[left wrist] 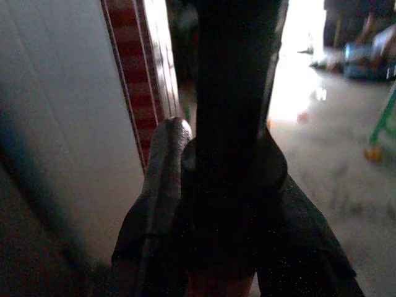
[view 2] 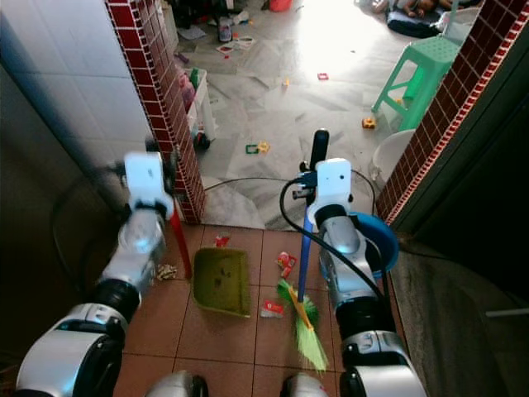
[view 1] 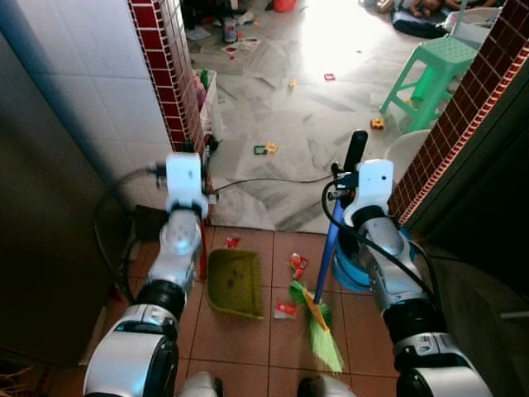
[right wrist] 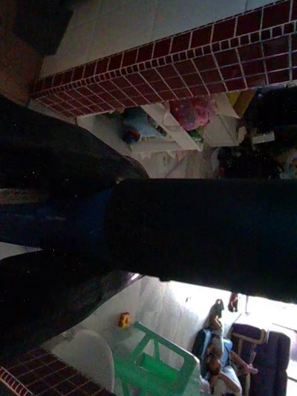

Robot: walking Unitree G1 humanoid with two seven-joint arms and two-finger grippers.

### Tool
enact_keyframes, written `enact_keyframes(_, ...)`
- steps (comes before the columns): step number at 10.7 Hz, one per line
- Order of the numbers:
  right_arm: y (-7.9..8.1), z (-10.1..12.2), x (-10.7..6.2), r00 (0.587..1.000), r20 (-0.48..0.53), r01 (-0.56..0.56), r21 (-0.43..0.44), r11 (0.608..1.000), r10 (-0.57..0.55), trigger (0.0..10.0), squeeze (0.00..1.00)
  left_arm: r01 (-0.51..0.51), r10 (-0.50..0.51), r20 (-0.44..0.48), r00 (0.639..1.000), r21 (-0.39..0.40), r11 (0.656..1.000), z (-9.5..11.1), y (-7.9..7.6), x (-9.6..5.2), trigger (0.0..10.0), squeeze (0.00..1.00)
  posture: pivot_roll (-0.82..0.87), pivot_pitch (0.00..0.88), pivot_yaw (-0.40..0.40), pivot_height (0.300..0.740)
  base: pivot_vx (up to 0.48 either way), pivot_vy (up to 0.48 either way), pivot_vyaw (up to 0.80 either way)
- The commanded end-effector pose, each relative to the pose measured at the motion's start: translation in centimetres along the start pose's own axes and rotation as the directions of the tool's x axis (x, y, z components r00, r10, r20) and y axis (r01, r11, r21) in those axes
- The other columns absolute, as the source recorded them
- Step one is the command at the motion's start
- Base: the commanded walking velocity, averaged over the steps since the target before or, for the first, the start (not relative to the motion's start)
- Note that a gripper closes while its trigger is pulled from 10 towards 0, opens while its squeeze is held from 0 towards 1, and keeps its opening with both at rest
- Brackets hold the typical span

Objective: Sweep floor

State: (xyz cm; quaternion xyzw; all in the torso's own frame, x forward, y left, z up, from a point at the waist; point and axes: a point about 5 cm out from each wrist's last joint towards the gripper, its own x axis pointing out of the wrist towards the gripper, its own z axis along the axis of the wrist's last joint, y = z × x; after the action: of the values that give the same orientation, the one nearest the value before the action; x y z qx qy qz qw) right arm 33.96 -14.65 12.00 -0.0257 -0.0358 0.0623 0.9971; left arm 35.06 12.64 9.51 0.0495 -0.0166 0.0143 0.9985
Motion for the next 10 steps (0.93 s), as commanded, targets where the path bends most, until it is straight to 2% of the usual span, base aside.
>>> enact_keyframes(1,-0.1,0.6,0.2,1.000,0.022,0.009,0.013,1.000,-0.009,10.0,0.00,0.000,0.000,-0.016,1.000,0.014,1.000,0.0,-0.3,0.2,10.0,0.00,-0.04,0.048,0.033,0.740,0.000,0.000,0.00)
enact_keyframes(3,-0.6,0.6,0.3,1.000,0.008,0.029,0.047,0.998,-0.029,10.0,0.00,0.086,-0.084,-0.163,0.983,0.009,0.996,-2.3,-2.3,-0.7,10.0,0.00,-0.06,0.053,0.034,0.740,0.000,0.000,0.00)
enact_keyframes(4,-0.7,0.6,0.3,0.999,0.000,0.038,0.069,0.997,-0.038,10.0,0.00,0.093,-0.092,-0.171,0.981,-0.001,0.996,-2.4,-2.5,-0.8,10.0,0.00,-0.06,0.053,0.034,0.740,0.000,0.000,0.00)
enact_keyframes(5,-0.8,0.5,0.4,0.998,-0.030,0.068,0.155,0.986,-0.064,10.0,0.00,0.110,-0.112,-0.188,0.976,-0.020,0.994,-2.6,-3.0,-0.9,10.0,0.00,-0.06,0.053,0.034,0.740,0.000,0.000,0.00)
enact_keyframes(6,-0.7,0.2,0.5,0.995,-0.063,0.087,0.254,0.963,-0.073,10.0,0.00,0.133,-0.139,-0.206,0.969,-0.044,0.990,-2.8,-3.4,-1.0,10.0,0.00,-0.07,0.057,0.044,0.740,0.000,0.000,0.00)
enact_keyframes(7,-0.2,0.1,0.7,0.994,-0.097,0.086,0.370,0.925,-0.054,10.0,0.00,0.146,-0.155,-0.217,0.964,-0.054,0.988,-2.9,-3.7,-1.0,10.0,0.00,-0.07,0.057,0.044,0.740,0.000,0.000,0.00)
enact_keyframes(8,0.2,0.6,0.8,0.996,-0.083,0.065,0.444,0.894,-0.031,10.0,0.00,0.155,-0.163,-0.219,0.962,-0.053,0.986,-2.9,-3.8,-1.1,10.0,0.00,-0.07,0.059,0.050,0.740,0.000,0.000,0.00)
enact_keyframes(9,0.9,2.0,1.0,1.000,-0.029,0.006,0.575,0.818,0.012,10.0,0.00,0.166,-0.173,-0.220,0.960,-0.049,0.985,-3.0,-4.0,-1.1,10.0,0.00,-0.07,0.059,0.051,0.740,0.000,0.000,0.00)
enact_keyframes(10,1.4,4.1,1.2,0.997,0.055,-0.082,0.586,0.806,0.062,10.0,0.00,0.160,-0.169,-0.225,0.960,-0.057,0.985,-3.1,-3.8,-1.1,10.0,0.00,-0.07,0.059,0.053,0.740,0.000,0.000,0.00)
